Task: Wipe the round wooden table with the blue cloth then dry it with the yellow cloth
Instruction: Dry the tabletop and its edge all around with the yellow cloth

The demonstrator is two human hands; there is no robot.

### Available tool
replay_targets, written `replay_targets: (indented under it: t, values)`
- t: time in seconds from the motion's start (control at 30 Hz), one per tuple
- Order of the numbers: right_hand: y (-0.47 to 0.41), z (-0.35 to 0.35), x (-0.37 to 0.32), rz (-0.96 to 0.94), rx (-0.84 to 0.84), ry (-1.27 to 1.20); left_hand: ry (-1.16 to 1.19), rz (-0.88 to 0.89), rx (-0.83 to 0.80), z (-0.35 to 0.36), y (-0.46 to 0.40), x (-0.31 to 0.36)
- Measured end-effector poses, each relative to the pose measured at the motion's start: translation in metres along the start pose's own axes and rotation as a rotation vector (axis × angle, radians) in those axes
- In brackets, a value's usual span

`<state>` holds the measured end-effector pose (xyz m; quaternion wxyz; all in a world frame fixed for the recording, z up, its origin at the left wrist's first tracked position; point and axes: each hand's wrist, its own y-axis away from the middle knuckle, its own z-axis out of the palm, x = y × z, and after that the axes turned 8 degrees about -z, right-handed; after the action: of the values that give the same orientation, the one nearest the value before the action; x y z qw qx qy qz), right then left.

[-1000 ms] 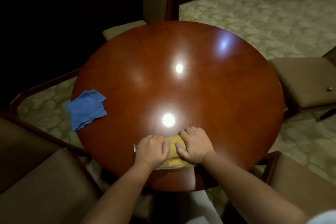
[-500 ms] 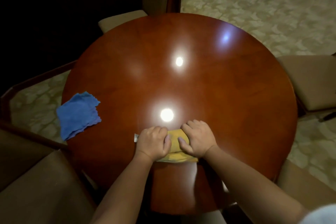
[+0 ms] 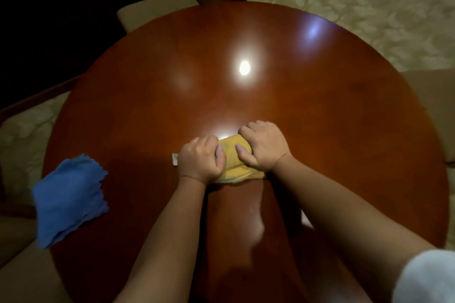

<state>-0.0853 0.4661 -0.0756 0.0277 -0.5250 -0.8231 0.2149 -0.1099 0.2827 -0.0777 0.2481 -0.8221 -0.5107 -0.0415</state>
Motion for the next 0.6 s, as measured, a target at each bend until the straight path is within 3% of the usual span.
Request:
replay_targets:
  t: [0.3, 0.6]
  values:
    - [0.001, -0.005, -0.009, 0.098, -0.02, 0.079, -0.077, -0.023, -0.016, 0.0, -0.004, 0.001]
    - [0.095, -0.029, -0.11, 0.113, -0.076, 0.052, -0.043, -0.058, -0.117, -0.055, 0.125, 0.031]
